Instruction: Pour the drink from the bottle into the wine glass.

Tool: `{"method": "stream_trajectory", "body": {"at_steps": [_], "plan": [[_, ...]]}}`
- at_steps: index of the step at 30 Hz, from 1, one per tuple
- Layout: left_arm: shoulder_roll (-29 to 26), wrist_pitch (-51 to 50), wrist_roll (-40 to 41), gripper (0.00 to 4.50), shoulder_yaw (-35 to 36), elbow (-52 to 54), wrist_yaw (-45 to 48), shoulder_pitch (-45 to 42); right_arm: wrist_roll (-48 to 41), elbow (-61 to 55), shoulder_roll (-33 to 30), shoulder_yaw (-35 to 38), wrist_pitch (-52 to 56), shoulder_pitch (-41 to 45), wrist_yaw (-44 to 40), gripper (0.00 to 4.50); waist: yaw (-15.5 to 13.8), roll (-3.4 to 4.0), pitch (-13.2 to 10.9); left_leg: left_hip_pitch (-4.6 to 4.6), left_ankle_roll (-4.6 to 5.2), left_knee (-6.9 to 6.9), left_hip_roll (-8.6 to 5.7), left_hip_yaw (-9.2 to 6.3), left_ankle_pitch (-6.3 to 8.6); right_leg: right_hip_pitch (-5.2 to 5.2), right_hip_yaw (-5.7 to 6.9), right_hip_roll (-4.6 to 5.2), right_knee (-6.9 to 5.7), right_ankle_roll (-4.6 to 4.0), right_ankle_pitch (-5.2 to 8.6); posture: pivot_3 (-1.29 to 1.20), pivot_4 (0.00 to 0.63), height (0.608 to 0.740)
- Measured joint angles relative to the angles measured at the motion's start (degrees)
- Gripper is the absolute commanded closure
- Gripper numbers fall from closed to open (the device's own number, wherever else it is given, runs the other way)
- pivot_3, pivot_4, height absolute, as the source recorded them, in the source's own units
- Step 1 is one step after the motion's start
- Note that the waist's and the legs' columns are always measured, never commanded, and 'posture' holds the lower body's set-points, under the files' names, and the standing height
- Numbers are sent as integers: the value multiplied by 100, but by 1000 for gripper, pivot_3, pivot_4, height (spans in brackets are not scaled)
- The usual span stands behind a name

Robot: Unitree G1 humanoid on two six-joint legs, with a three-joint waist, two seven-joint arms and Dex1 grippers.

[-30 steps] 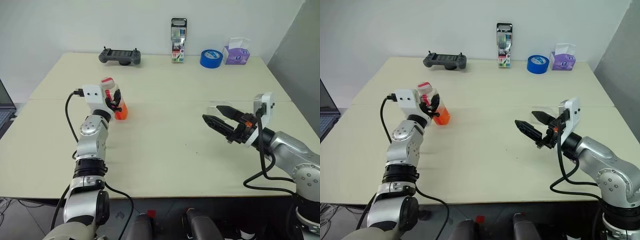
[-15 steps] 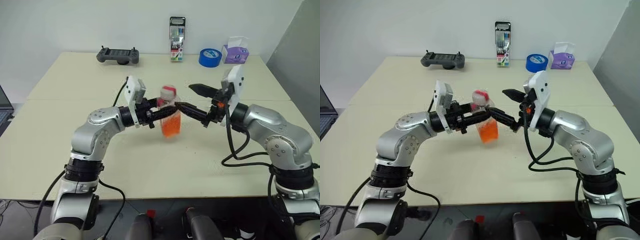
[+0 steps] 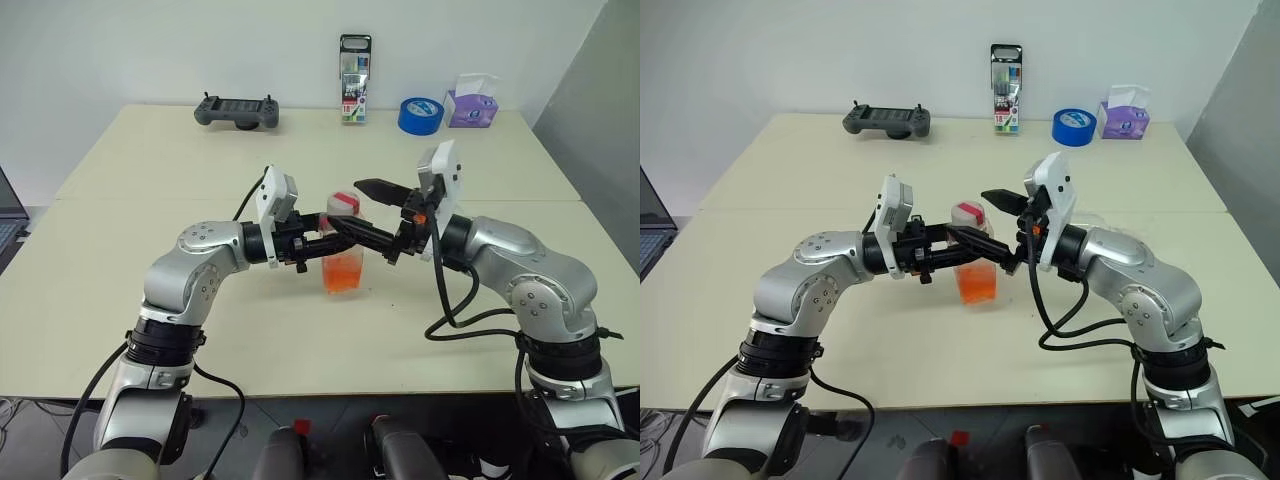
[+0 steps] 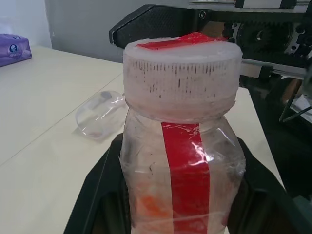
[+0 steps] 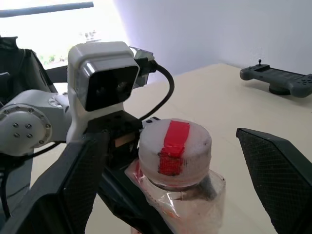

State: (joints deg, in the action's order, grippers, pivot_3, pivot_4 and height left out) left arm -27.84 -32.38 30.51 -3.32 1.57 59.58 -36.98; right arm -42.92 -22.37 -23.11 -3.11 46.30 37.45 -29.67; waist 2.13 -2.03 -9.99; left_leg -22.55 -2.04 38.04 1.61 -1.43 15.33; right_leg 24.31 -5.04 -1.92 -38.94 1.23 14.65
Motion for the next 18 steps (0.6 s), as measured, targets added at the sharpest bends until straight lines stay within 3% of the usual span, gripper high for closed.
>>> {"method": "stream_trajectory", "body": {"at_steps": [5, 12, 18], "plan": [[0, 58, -63, 2631, -30, -17, 60, 0, -41, -9, 116, 5, 76, -40, 68, 0, 1, 1, 0, -1, 0, 0, -1, 0, 0, 1, 0, 0, 0, 0, 0, 0, 150, 740], [-2, 72, -157, 2631, -38, -19, 119, 0, 126, -8, 107, -52, 54, -39, 60, 2261, 1, 1, 0, -1, 0, 0, -1, -1, 0, 0, 1, 0, 0, 1, 0, 0, 150, 740], [-2, 72, -169, 2631, -41, -19, 114, 12, 318, 2, 100, -84, -27, -37, -76, 2261, 3, 1, 0, -1, 0, 0, -1, -1, 0, 1, 1, 0, 0, 1, 1, 0, 150, 740]]}}
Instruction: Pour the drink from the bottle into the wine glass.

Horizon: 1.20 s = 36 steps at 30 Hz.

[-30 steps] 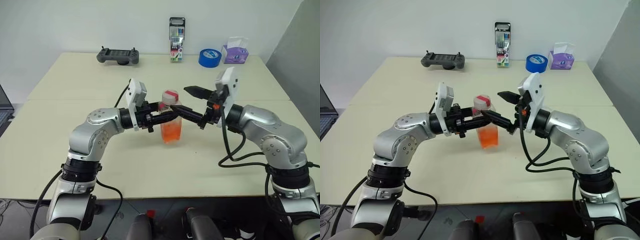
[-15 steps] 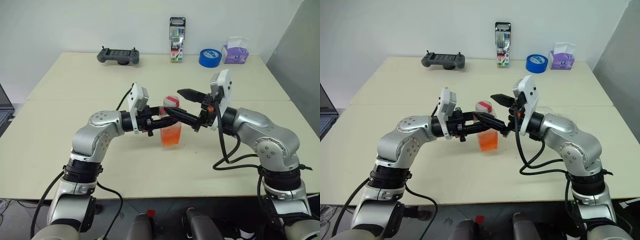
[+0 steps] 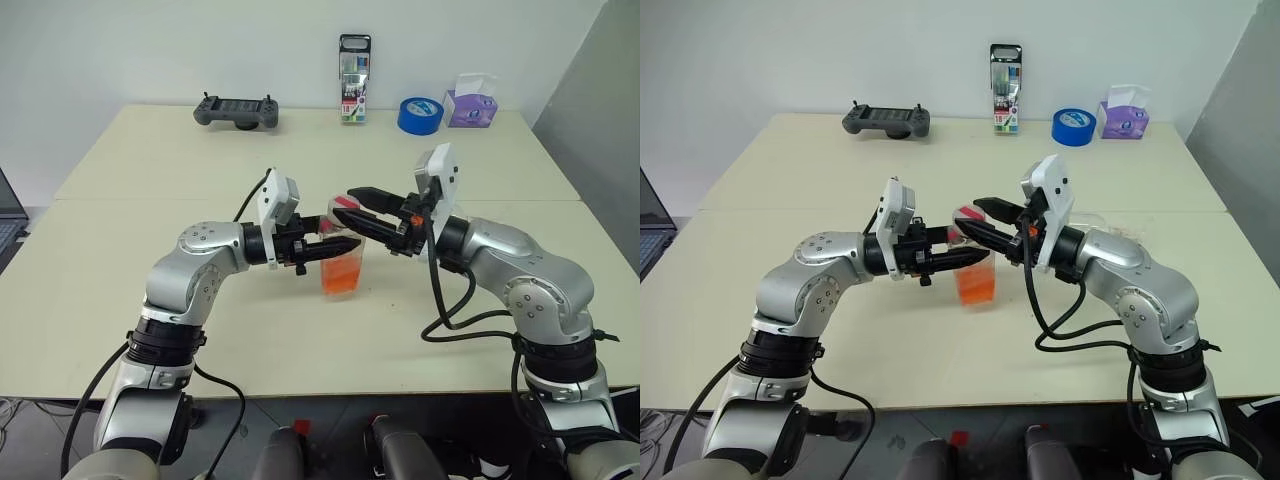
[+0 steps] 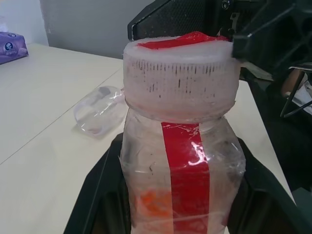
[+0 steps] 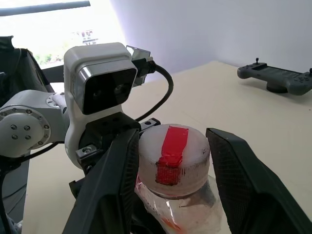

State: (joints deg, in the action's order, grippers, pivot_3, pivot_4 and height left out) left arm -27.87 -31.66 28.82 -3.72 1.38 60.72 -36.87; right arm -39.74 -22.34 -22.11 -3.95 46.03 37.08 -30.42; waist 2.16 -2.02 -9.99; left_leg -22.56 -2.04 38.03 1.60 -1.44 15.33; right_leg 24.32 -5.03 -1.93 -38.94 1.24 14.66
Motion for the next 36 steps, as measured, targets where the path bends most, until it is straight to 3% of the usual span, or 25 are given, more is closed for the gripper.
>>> {"method": "stream_trajectory", "body": {"at_steps": [7, 11, 15, 21, 22, 25, 27, 31, 36], "plan": [[0, 0, 2, 2631, -13, 30, 18, 16, 56, 128, -149, -23, -73, 92, -321, 2261, 0, 1, 0, 0, 0, 1, -2, 1, 0, 0, 0, 0, 0, 0, 0, 0, 150, 740], [-76, -27, 39, 2631, -106, 40, 395, 1, 316, 877, -1024, -398, -575, 713, -1952, 2261, 3, 7, -5, 2, 1, 4, -9, 11, 0, -1, 11, 1, 4, 0, 0, 0, 150, 740], [-156, -39, 30, 2631, -294, -145, 866, -290, 844, 2112, -1317, -921, -1675, 1566, -3705, 2261, 18, 15, -15, 2, 1, 4, -11, 6, 1, -1, 24, -8, 2, 0, 0, 0, 150, 740], [-27, 238, -41, 2631, -306, -581, 1033, -733, 1153, 3264, -1300, -1052, -2146, 2437, -4753, 2261, 12, 17, -17, -5, 2, 1, -1, -10, 2, 2, 44, -3, 1, -29, -17, 0, 150, 740], [11, 296, -68, 2631, -312, -626, 1034, -736, 1151, 3293, -1303, -1046, -2081, 2461, -4797, 2261, 9, 17, -17, -8, 2, 1, 1, -15, 2, 2, 49, 0, 1, -30, -17, 0, 150, 740], [67, 479, -174, 2631, -339, -701, 1046, -731, 1136, 3293, -1437, -960, -1672, 2424, -4838, 1684, -10, 21, -19, -29, 2, 3, 5, -33, 2, 13, 68, 14, 0, -31, -18, 0, 150, 740], [68, 611, -175, 2631, -326, -694, 1113, -731, 1148, 3266, -1621, -839, -1437, 2263, -4792, 1049, -36, 21, -19, -32, 2, 4, 4, -41, 1, 12, 77, 21, 1, -32, -17, 0, 150, 740], [130, 765, -197, 2631, -305, -696, 1076, -727, 1095, 2956, -1736, -552, -767, 1916, -4320, 1049, -39, 30, -25, -34, 2, 9, 0, -45, 1, 11, 80, 24, -3, -32, -17, 0, 150, 740], [312, 882, -253, 2631, -157, -699, 571, -692, 215, 1360, -1449, 673, 804, 963, -2658, 1049, -41, 31, -25, -37, 2, 8, 1, -71, 1, 6, 95, 23, -4, -32, -17, 0, 150, 740]]}}
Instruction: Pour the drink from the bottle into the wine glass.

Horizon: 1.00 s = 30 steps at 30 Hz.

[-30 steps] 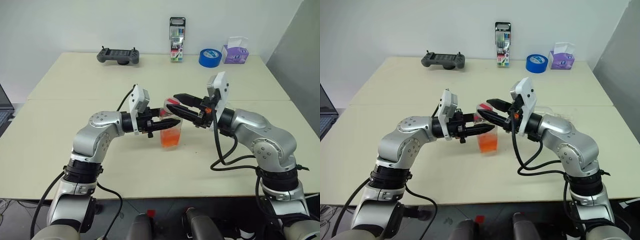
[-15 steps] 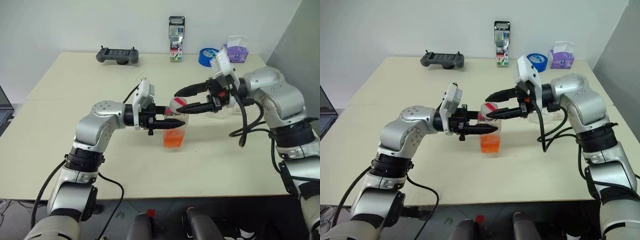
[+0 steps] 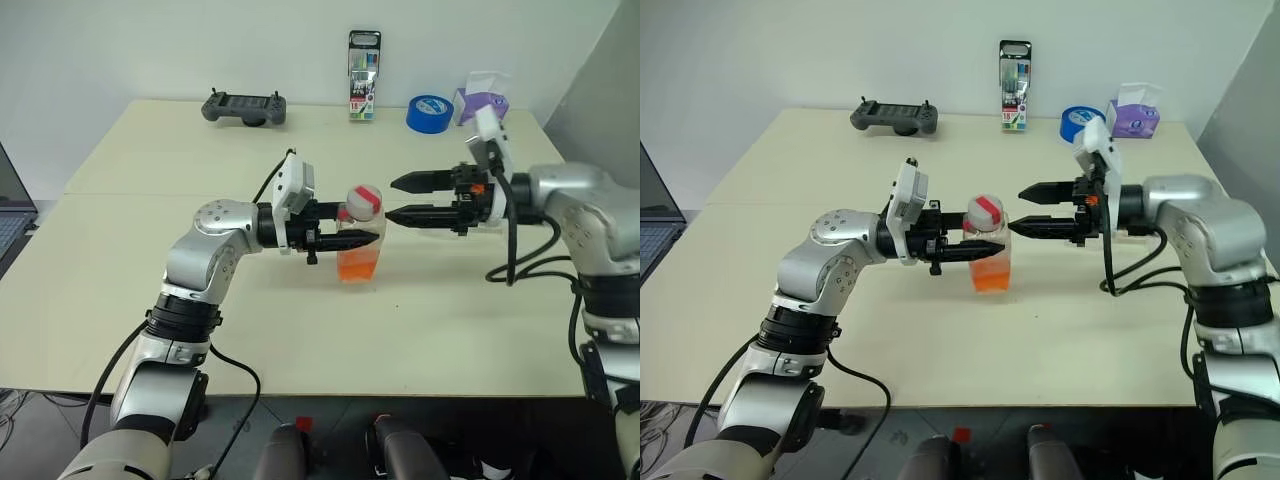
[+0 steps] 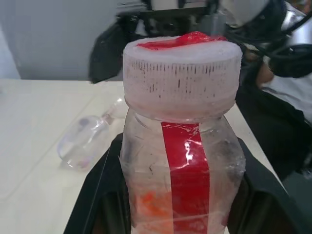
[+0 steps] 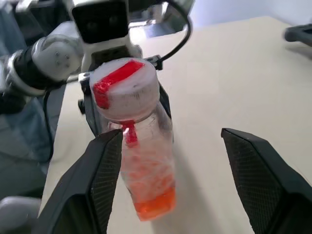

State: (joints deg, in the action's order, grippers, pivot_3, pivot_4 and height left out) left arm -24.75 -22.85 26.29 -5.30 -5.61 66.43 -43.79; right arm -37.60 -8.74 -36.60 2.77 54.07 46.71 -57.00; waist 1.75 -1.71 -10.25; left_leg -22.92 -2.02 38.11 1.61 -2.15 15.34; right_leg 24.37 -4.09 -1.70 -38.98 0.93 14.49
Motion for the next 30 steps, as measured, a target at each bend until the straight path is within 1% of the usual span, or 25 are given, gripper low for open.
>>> {"method": "stream_trajectory", "body": {"at_steps": [1, 2, 3, 6, 9, 10, 12, 16, 25, 30], "plan": [[30, 28, -9, 2631, 32, -2, -94, 5, -166, -246, 155, 203, 217, -116, 306, 1049, 9, 1, 0, 2, 0, 1, 2, 0, 0, 0, -1, -1, -2, 0, 0, 0, 150, 740], [114, 90, -35, 2631, 85, -9, -265, 17, -368, -656, 449, 490, 466, -291, 832, 1049, 15, 2, 0, 3, 0, 0, 4, -3, 0, -1, -1, -1, -5, 0, 0, 0, 150, 740], [195, 143, -70, 2631, 115, -28, -431, 20, -462, -1028, 643, 592, 580, -443, 1212, 1049, 12, 2, 0, 4, 0, 0, 2, -6, 0, -1, 1, -3, -6, 0, 0, 0, 150, 740], [408, 244, -179, 2631, 183, -141, -910, 41, -414, -1885, 1234, 571, 612, -828, 2210, 1049, 11, 2, 1, 6, 0, 1, -3, -10, -1, -4, 5, -15, -6, 1, 1, 0, 150, 740], [553, 306, -222, 2631, 197, -145, -1194, 74, -106, -2158, 1669, 328, 417, -959, 3008, 1049, 14, 3, 0, 6, -1, 2, -5, -4, -3, -3, 0, -16, -6, 1, 1, 0, 150, 740], [577, 307, -225, 2631, 196, -142, -1214, 84, -8, -2193, 1713, 262, 341, -956, 3141, 1049, 12, 3, 0, 6, -2, 3, -5, -4, -3, -4, 1, -16, -5, 1, 0, 0, 150, 740], [581, 307, -229, 2631, 192, -130, -1223, 120, 184, -2233, 1754, 128, 117, -946, 3345, 1049, 10, 3, 0, 5, -2, 3, -5, -3, -3, -4, 0, -14, -2, 1, 1, 0, 150, 740], [577, 306, -243, 2631, 149, -129, -1191, 145, 494, -2152, 1758, 11, -308, -901, 3484, 1049, 9, 3, 0, 4, -2, 1, -6, -3, -3, -4, 2, -14, 0, 1, 0, 0, 150, 740], [494, 305, -242, 2631, 119, -117, -1156, 145, 542, -2093, 1698, -287, -501, -949, 3420, 1049, 11, 3, 0, 6, -2, -1, -6, -6, -3, -4, 5, -18, -2, 0, 0, 0, 150, 740], [477, 297, -236, 2631, 119, -97, -1154, 145, 554, -2090, 1779, -424, -577, -997, 3447, 1049, 10, 3, 0, 4, -2, 0, -6, -5, -3, -4, 4, -17, -1, 0, 0, 0, 150, 740]]}}
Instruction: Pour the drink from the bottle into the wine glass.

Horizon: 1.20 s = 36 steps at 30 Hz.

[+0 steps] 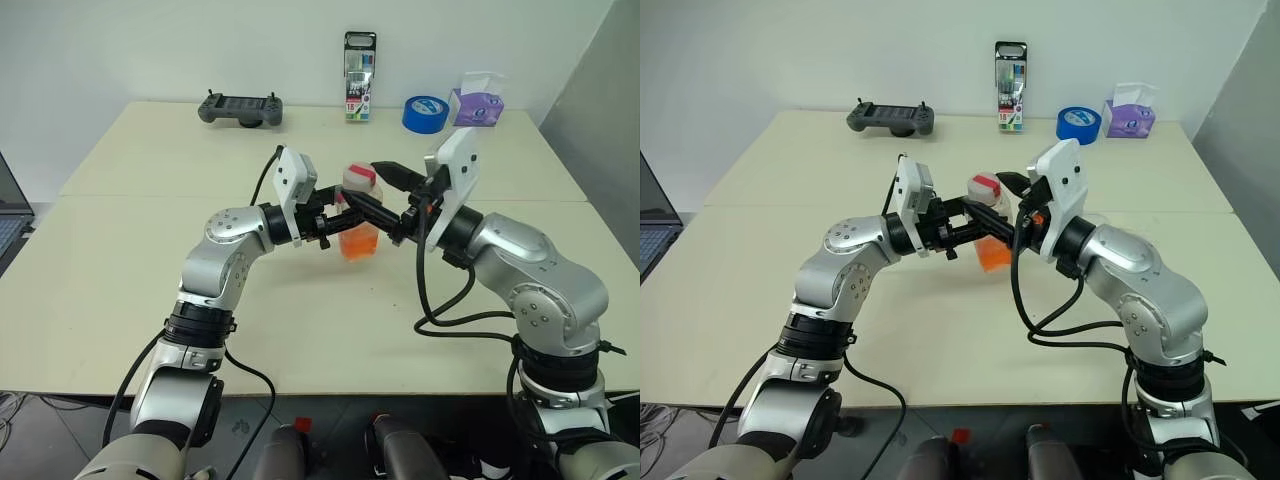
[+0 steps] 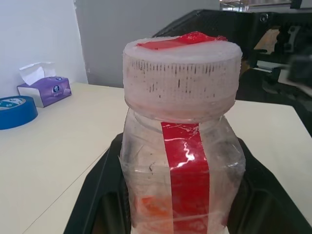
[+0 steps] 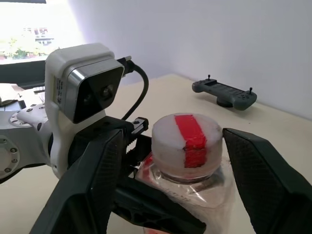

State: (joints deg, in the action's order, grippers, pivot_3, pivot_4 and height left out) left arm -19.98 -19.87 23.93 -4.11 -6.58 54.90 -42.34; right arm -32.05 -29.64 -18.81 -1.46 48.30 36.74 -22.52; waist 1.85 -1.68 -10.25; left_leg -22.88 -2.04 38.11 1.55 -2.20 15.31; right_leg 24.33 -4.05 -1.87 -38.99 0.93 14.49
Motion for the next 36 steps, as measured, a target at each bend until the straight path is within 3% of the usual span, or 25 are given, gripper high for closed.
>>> {"method": "stream_trajectory", "body": {"at_steps": [9, 10, 14, 20, 28, 31, 36], "plan": [[-10, -121, 23, 2631, 0, 183, -33, 122, 42, 82, 178, -29, -130, 0, 27, 1049, 1, 0, 0, 1, 0, 0, 1, -1, 0, 0, 1, 0, -1, 0, 0, 0, 150, 740], [-17, -131, 23, 2631, 0, 185, -32, 134, 39, 82, 181, -29, -130, 0, 21, 1216, 1, 0, 0, 1, 0, 0, 1, -1, 0, 0, 1, 0, -1, 0, 0, 0, 150, 740], [-68, -160, 36, 2631, 0, 217, -21, 167, 38, 91, 192, 25, -130, 0, 36, 2309, 1, 0, 0, 1, 0, 0, 1, -1, 0, 0, 1, 0, -1, 0, 0, 0, 150, 740], [-122, -237, 44, 2631, 0, 218, -12, 222, 41, 89, 113, 18, -176, -18, -39, 4452, 0, 0, 0, 1, 0, 0, 0, -2, 0, 0, 1, 0, 0, 0, 0, 0, 150, 740], [-164, -455, 75, 2631, -14, 409, 92, 303, -142, 168, -264, 41, -231, -14, -591, 4452, 1, 0, 0, 2, 0, -1, 0, -1, 0, 0, 2, 0, 0, 0, 0, 0, 150, 740], [-167, -459, 75, 2631, -12, 412, 89, 306, -359, 216, -268, 149, -120, -14, -610, 3913, 1, 0, 0, 3, 0, 0, 0, -1, 0, -1, 2, -2, -1, 0, 0, 0, 150, 740], [-166, -459, 76, 2631, -11, 444, 72, 310, -508, 192, -274, 189, -48, -45, -568, 2170, 0, 0, 0, 1, 0, 0, 0, -1, 0, -1, 1, -1, 0, 0, 0, 0, 150, 740]]}}
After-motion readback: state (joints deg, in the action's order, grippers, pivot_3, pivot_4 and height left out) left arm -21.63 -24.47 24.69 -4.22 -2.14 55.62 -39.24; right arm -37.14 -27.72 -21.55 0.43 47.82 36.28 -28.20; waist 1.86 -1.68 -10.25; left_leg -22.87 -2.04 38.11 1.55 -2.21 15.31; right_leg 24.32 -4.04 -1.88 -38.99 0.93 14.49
